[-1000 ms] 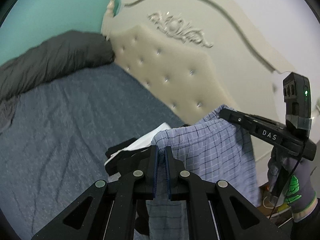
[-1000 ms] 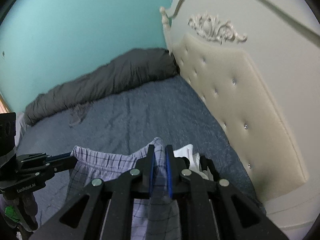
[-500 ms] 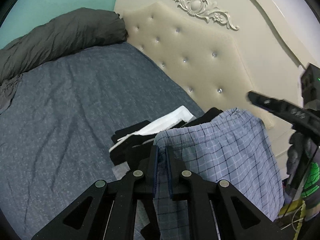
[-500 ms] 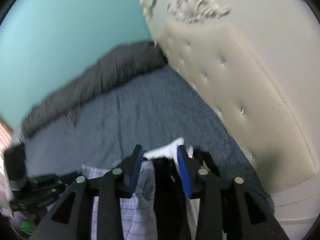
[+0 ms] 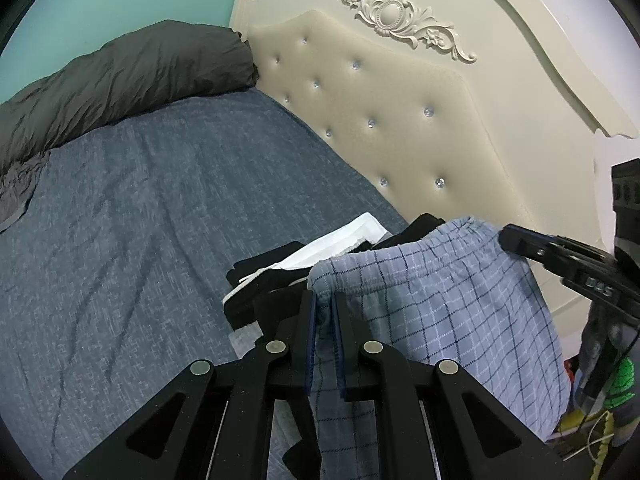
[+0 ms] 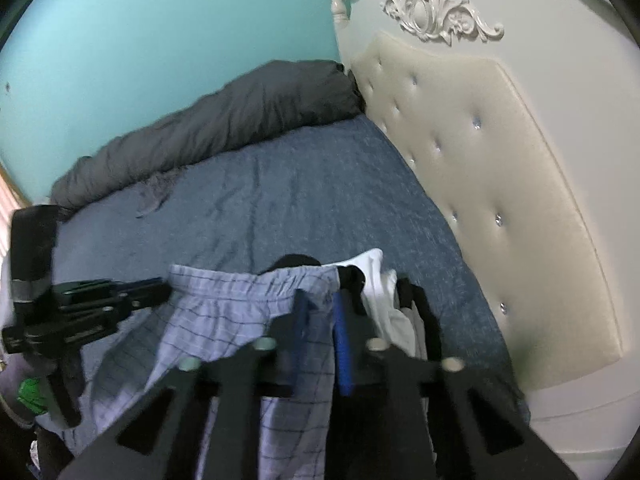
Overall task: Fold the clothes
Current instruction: 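Lift the shorts with both grippers and carry them toward the clothes stack, then lower the shorts onto the folded clothes stack and open both grippers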
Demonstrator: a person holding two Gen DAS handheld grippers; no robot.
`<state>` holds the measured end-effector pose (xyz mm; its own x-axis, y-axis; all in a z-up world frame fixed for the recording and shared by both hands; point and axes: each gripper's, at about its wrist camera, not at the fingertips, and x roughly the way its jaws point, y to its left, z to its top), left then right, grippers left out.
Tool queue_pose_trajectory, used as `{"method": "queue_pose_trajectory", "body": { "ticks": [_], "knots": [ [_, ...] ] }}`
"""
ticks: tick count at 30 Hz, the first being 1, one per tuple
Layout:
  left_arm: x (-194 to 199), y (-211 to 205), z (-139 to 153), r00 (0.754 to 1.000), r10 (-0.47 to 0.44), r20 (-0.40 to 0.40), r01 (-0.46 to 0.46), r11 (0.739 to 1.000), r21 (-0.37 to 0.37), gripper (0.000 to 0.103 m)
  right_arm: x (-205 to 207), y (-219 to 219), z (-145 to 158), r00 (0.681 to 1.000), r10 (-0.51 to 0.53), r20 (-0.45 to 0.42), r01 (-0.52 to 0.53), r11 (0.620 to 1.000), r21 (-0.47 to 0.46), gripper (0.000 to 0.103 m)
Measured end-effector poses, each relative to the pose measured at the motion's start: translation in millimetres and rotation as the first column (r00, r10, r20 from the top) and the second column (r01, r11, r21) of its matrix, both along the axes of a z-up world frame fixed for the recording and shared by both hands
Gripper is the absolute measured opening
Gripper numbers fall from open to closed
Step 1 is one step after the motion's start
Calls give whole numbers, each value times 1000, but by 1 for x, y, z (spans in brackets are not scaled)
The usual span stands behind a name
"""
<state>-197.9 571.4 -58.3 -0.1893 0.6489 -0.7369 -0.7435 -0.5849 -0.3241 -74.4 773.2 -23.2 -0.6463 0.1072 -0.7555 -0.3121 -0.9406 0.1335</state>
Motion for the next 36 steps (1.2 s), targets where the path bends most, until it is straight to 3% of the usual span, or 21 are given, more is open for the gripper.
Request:
{"method": "queue_pose_trajectory", "body": {
  "ticks": [3,9,14,18,21,27,36],
  "knots": [
    [0,2,0,1000,0,-10,0,1000,-6,10,-4,1,-4,999,-51,1,51,998,32,2],
    [-3,7,-3,999,17,-35,-18,999,-32,13,-13,12,-28,984,-140,113,134,989,55,2],
    [1,0,9,996,13,-93,-17,999,-34,32,6,11,-5,988,-156,16,155,987,43,2],
    [6,-18,27,993,29,-112,-29,1000,2,35,24,-5,23,992,-97,-85,97,995,-5,2],
    [22,-27,38,990,-5,-142,6,1000,10,36,33,-34,31,996,-7,-92,6,1000,-11,2],
    [65,-30,44,978,-99,-182,99,995,-9,36,44,-73,17,998,46,-41,-45,999,22,2],
    [100,-23,16,969,-139,-206,126,989,-76,36,59,-62,-27,998,-64,7,64,998,22,2]
  ]
}}
